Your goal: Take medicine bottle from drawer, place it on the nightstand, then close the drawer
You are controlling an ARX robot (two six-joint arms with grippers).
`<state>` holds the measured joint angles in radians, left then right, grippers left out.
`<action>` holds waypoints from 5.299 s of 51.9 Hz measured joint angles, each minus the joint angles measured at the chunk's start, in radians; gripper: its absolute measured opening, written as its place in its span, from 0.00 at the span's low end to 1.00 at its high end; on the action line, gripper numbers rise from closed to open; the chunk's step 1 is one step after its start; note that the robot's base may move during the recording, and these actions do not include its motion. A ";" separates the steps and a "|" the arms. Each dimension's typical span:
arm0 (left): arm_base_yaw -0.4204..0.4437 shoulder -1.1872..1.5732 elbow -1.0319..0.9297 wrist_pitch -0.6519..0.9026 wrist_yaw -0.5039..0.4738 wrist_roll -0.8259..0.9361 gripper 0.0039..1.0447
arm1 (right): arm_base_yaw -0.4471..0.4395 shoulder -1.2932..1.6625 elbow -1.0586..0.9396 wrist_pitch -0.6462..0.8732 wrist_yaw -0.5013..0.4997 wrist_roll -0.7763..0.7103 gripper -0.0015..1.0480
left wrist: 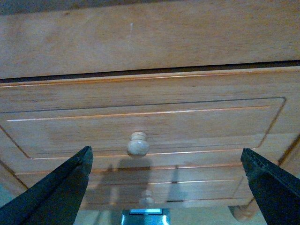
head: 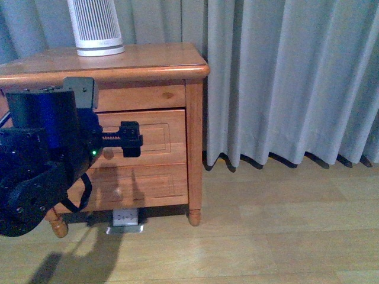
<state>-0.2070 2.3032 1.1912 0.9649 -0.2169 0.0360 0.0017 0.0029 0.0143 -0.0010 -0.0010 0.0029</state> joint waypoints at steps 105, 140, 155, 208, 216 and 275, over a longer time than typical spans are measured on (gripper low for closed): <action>0.065 0.263 0.195 0.047 0.016 0.072 0.24 | 0.000 0.000 0.000 0.000 0.000 0.000 0.93; -0.047 -0.158 -0.589 0.161 -0.102 0.029 0.23 | 0.000 0.000 0.000 0.000 0.000 0.000 0.93; -0.058 -0.237 -0.666 0.077 -0.090 0.021 0.45 | 0.000 0.000 0.000 0.000 0.000 0.000 0.93; -0.008 -1.668 -0.666 -0.813 -0.229 0.173 0.94 | 0.000 0.000 0.000 0.000 0.000 0.000 0.93; -0.020 -1.915 -0.773 -0.988 -0.061 0.078 0.78 | 0.000 0.000 0.000 0.000 0.000 0.000 0.93; 0.201 -2.297 -1.182 -0.964 0.214 -0.034 0.14 | 0.000 0.000 0.000 0.000 0.000 0.000 0.93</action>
<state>-0.0059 0.0063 0.0093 0.0013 -0.0029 0.0025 0.0017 0.0029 0.0143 -0.0010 -0.0006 0.0029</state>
